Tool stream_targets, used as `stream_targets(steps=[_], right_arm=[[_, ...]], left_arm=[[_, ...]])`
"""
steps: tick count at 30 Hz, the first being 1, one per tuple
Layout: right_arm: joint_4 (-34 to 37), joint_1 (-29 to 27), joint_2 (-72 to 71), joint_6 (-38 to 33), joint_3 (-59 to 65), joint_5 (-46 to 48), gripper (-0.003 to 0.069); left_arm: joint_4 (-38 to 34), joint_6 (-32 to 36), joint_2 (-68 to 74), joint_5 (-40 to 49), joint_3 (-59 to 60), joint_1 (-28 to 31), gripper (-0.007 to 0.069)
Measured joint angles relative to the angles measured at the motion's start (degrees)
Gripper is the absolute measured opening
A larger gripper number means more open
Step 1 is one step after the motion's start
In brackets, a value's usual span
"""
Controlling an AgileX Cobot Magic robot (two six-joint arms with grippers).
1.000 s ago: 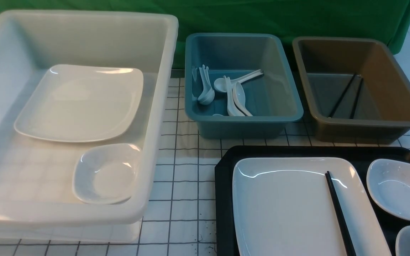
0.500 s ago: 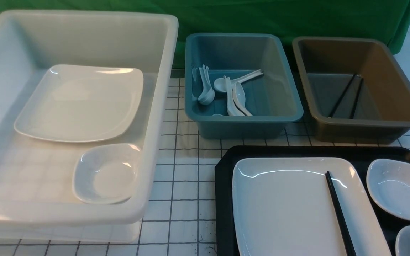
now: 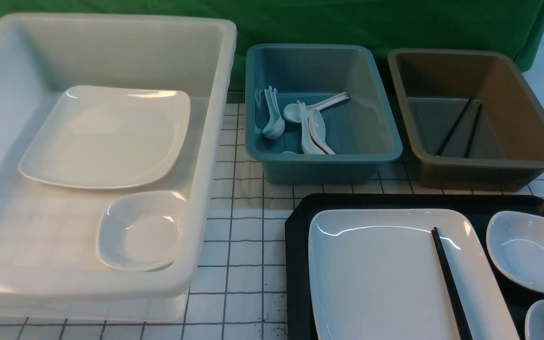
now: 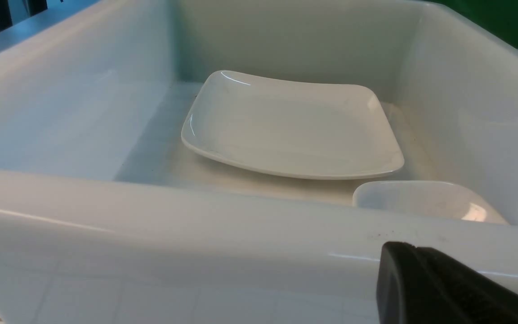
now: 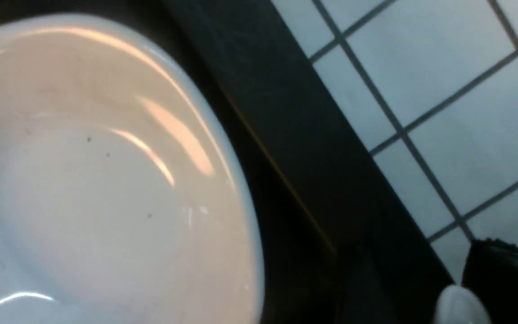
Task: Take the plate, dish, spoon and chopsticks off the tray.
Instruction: Use the right arm to grab a soup spoon from the plate, then use the right arm to put the soup spoon into the small storage box in the middle
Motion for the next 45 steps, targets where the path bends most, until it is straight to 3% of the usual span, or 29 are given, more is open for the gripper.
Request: stream_targets(steps=[5, 9, 19, 23, 28, 30, 35, 37, 38, 39, 42, 45], right_arm=[[0.00, 0.00, 0.11, -0.18, 0.00, -0.91, 0.0322], [0.12, 0.00, 0.11, -0.72, 0.00, -0.84, 0.0169], [4.77, 0.07, -9.65, -5.61, -5.99, 10.79, 0.0169], [13.75, 1.03, -15.82, -8.84, -12.06, 12.44, 0.0169], [30.53, 7.80, -19.33, -18.84, -17.80, 4.28, 0.0169], [36.18, 13.68, -18.80, -23.18, -19.93, -0.01, 0.0169], [39.00, 25.95, -14.68, -26.88, -22.13, -8.96, 0.0169], [39.23, 32.83, -9.17, -28.00, -23.67, -19.53, 0.0169], [39.23, 33.77, -8.71, -28.00, -23.79, -20.51, 0.0169], [39.30, 36.79, -4.98, -27.92, -24.70, -28.65, 0.0169], [39.30, 41.92, 2.29, -26.53, -27.21, -43.41, 0.0169], [39.50, 45.35, 9.10, -23.96, -31.00, -51.80, 0.0169]], left_arm=[[0.00, 0.00, 0.00, 0.00, 0.00, 0.00, 0.0005], [0.00, 0.00, 0.00, 0.00, 0.00, 0.00, 0.0005], [0.00, 0.00, 0.00, 0.00, 0.00, 0.00, 0.0005], [0.00, 0.00, 0.00, 0.00, 0.00, 0.00, 0.0005], [0.00, 0.00, 0.00, 0.00, 0.00, 0.00, 0.0005], [0.00, 0.00, 0.00, 0.00, 0.00, 0.00, 0.0005], [0.00, 0.00, 0.00, 0.00, 0.00, 0.00, 0.0005], [0.00, 0.00, 0.00, 0.00, 0.00, 0.00, 0.0005], [0.00, 0.00, 0.00, 0.00, 0.00, 0.00, 0.0005], [0.00, 0.00, 0.00, 0.00, 0.00, 0.00, 0.0005], [0.00, 0.00, 0.00, 0.00, 0.00, 0.00, 0.0005], [0.00, 0.00, 0.00, 0.00, 0.00, 0.00, 0.0005]])
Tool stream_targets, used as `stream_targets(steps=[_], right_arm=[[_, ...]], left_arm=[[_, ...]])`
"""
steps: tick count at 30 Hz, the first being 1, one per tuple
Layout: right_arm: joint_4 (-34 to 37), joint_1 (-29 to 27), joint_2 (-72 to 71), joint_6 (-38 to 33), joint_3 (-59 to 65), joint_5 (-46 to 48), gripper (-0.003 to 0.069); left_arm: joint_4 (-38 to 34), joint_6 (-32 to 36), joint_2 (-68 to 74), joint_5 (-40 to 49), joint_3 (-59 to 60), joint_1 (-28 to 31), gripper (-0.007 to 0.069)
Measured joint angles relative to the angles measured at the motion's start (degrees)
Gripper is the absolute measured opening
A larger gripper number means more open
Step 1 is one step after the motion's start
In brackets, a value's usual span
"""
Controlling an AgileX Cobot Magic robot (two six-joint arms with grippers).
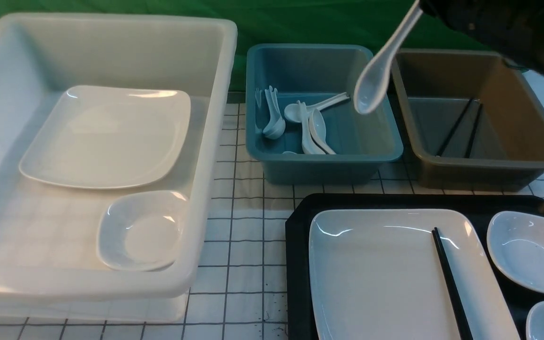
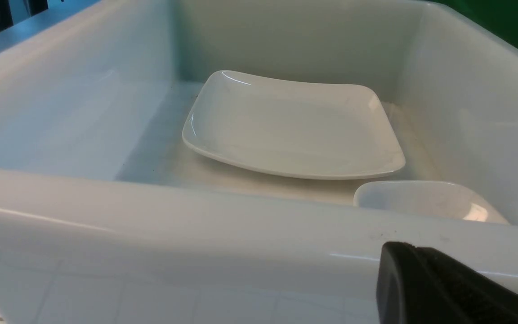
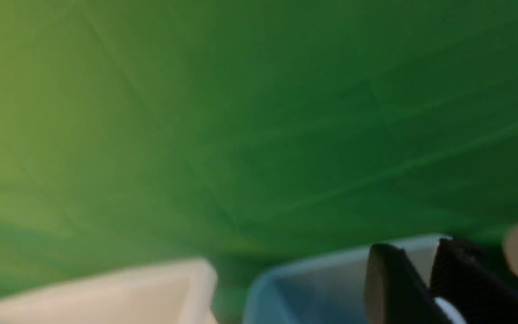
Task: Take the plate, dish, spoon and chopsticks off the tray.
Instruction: Use the right arm to put the soup spoon into the small storage box in the middle, then use the right arm to grab a pair of chopsticks from the plate
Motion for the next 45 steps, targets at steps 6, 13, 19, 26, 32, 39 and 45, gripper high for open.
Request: stream_targets(steps=[6, 13, 19, 26, 32, 39, 45], right_arm=[[0.05, 3.35, 10.92, 1.13, -8.49, -4.67, 0.0169], [0.11, 3.99, 22.22, 1.13, -16.05, -4.97, 0.0235], [0.30, 2.79, 22.52, -2.15, -16.49, 4.28, 0.0381], [0.30, -2.45, 15.03, -10.90, -16.49, 30.53, 0.0204], [-1.38, -8.45, 0.73, -13.96, -16.61, 53.65, 0.0030], [-14.76, -11.15, -7.08, -8.13, -17.03, 78.21, 0.0030], [-16.35, -10.85, -7.15, -5.71, -12.85, 87.32, 0.0030]], left_arm=[[0.00, 0.00, 0.00, 0.00, 0.00, 0.00, 0.0005], [0.00, 0.00, 0.00, 0.00, 0.00, 0.00, 0.0005], [0.00, 0.00, 0.00, 0.00, 0.00, 0.00, 0.0005], [0.00, 0.00, 0.00, 0.00, 0.00, 0.00, 0.0005], [0.00, 0.00, 0.00, 0.00, 0.00, 0.00, 0.0005], [0.00, 0.00, 0.00, 0.00, 0.00, 0.00, 0.0005], [0.00, 0.00, 0.00, 0.00, 0.00, 0.00, 0.0010]])
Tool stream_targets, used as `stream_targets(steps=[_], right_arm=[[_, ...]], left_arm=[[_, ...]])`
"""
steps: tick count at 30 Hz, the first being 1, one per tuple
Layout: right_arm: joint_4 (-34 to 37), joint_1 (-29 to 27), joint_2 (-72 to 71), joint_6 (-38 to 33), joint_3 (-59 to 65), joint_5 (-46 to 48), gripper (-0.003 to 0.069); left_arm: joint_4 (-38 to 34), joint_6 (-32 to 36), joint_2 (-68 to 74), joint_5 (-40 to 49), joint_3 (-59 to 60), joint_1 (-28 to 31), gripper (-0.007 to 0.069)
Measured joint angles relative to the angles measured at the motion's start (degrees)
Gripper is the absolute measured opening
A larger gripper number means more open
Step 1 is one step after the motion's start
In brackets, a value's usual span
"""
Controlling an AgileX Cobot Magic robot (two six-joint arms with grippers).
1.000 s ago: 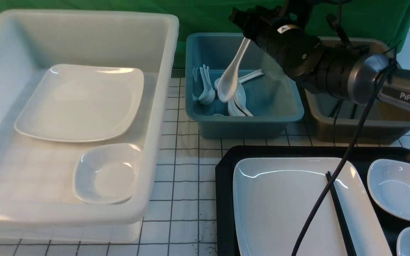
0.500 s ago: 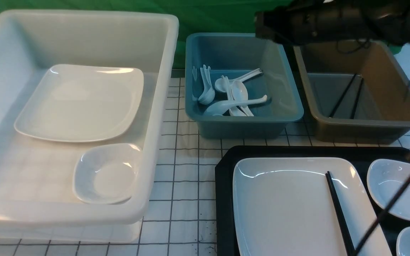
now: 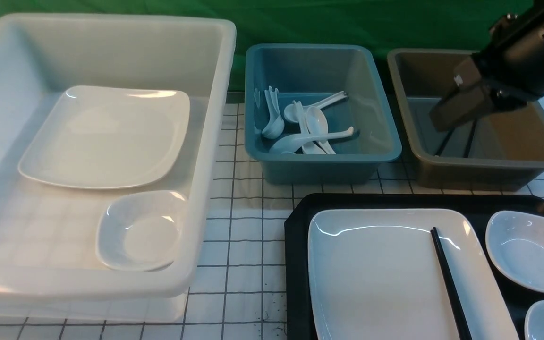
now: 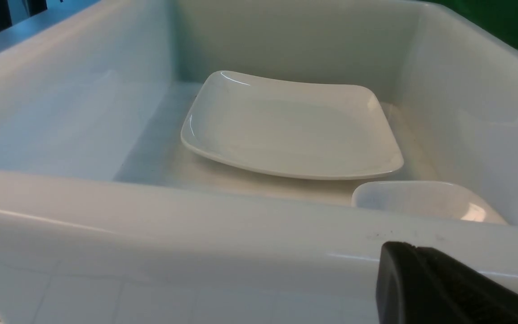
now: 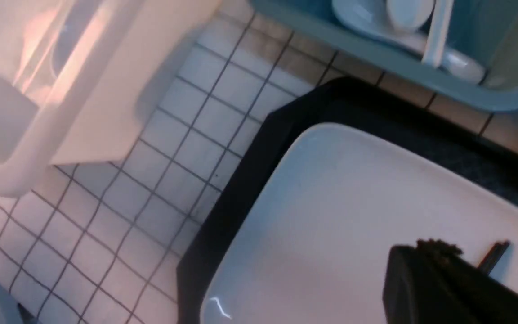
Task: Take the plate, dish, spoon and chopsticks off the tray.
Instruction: Use the right arm to grab a pair of chopsticks from the plate
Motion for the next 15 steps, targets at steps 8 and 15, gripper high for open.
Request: stream_targets(steps=[8, 15], right_arm=[[-4.34, 0.00, -0.15, 8.54, 20.82, -7.20, 0.0030], [-8.34, 0.02, 0.18, 10.36, 33.27, -14.36, 0.0074]], left_arm=[[0.00, 0.07, 0.00, 0.00, 0.00, 0.00, 0.0018], [0.00, 0.01, 0.00, 0.00, 0.00, 0.00, 0.0018]])
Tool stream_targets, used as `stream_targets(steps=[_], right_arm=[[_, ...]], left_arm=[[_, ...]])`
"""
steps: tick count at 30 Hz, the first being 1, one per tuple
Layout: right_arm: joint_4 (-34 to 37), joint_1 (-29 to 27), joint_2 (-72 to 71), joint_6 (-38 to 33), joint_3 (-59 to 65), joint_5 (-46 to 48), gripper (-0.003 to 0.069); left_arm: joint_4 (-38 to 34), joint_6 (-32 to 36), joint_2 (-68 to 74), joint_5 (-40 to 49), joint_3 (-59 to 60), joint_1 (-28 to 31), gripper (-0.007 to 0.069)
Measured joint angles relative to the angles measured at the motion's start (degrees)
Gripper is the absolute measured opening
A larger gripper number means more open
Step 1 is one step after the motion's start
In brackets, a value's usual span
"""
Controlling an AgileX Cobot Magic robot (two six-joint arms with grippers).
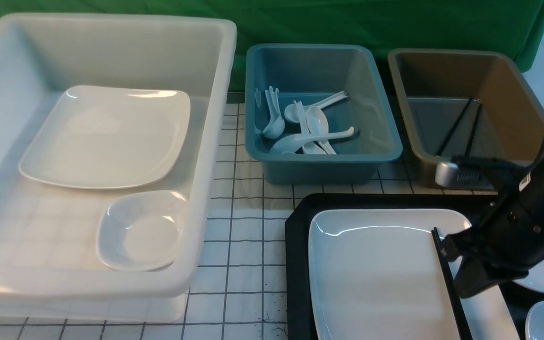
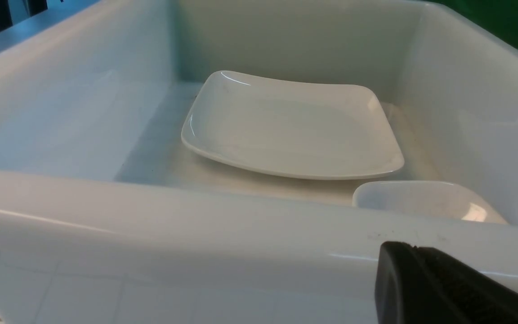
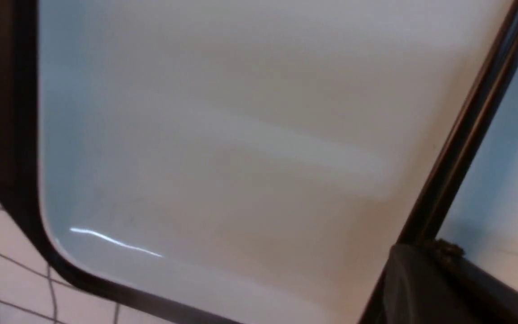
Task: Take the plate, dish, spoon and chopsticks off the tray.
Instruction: Use the right arm to grab a pair of chopsticks from the plate
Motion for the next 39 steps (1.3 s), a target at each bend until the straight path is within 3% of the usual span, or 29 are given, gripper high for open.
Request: stream_targets(steps=[4, 5, 7, 11, 13, 20, 35, 39], right_arm=[[-0.32, 0.34, 0.00, 0.32, 0.44, -3.23, 0.0188], [-0.32, 0.90, 0.00, 0.44, 0.44, -5.12, 0.0265], [-0.40, 1.74, 0.00, 0.56, 0.44, -6.53, 0.0339], [-0.69, 4.40, 0.00, 0.79, 0.44, -7.76, 0.0405], [-2.60, 5.82, 0.22, 2.03, 0.44, -8.06, 0.0409], [-17.37, 8.01, 3.51, 16.55, 0.44, -6.60, 0.0412], [-17.86, 8.01, 9.28, 19.07, 0.44, -7.25, 0.0412], [-17.68, 8.01, 9.28, 19.07, 0.44, -7.19, 0.0347]], left_arm=[[0.00, 0.00, 0.00, 0.00, 0.00, 0.00, 0.0018], [0.00, 0.00, 0.00, 0.00, 0.00, 0.00, 0.0018], [0.00, 0.00, 0.00, 0.00, 0.00, 0.00, 0.0018], [0.00, 0.00, 0.00, 0.00, 0.00, 0.00, 0.0018], [0.00, 0.00, 0.00, 0.00, 0.00, 0.00, 0.0018], [0.00, 0.00, 0.00, 0.00, 0.00, 0.00, 0.0019], [0.00, 0.05, 0.00, 0.00, 0.00, 0.00, 0.0020], [0.00, 0.00, 0.00, 0.00, 0.00, 0.00, 0.0020]])
